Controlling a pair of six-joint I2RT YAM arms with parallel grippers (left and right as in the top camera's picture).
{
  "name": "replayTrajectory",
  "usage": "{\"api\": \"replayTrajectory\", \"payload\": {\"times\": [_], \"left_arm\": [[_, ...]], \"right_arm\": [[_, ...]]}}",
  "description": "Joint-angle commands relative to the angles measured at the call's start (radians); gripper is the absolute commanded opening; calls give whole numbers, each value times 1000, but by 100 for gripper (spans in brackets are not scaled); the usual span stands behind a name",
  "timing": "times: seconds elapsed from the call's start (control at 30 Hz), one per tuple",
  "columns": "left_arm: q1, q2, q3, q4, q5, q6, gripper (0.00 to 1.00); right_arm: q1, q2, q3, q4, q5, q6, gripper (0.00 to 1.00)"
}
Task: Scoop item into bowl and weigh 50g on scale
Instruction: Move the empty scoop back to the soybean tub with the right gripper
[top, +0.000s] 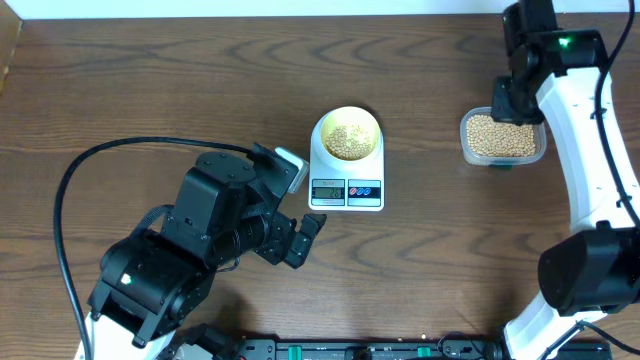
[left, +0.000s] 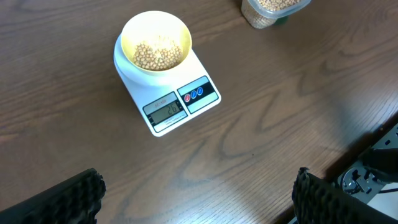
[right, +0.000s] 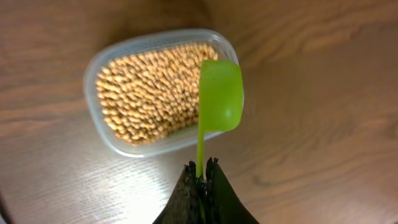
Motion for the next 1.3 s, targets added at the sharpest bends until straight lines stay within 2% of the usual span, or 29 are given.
{"api": "replayTrajectory", "payload": {"times": [0.0,0.3,0.67,1.27], "left_arm": [[3,0,6,0,-6,14,99],[3,0,6,0,-6,14,99],[3,0,6,0,-6,14,99],[3,0,6,0,-6,14,99]], "right_arm": [[-10,-11,-78,32,-10,27,1],[-20,-11,-299,247,-10,27,1],[-34,-11,-385,352,-52,28,1],[-251,-10,-388,329,-514,-32,1]]}}
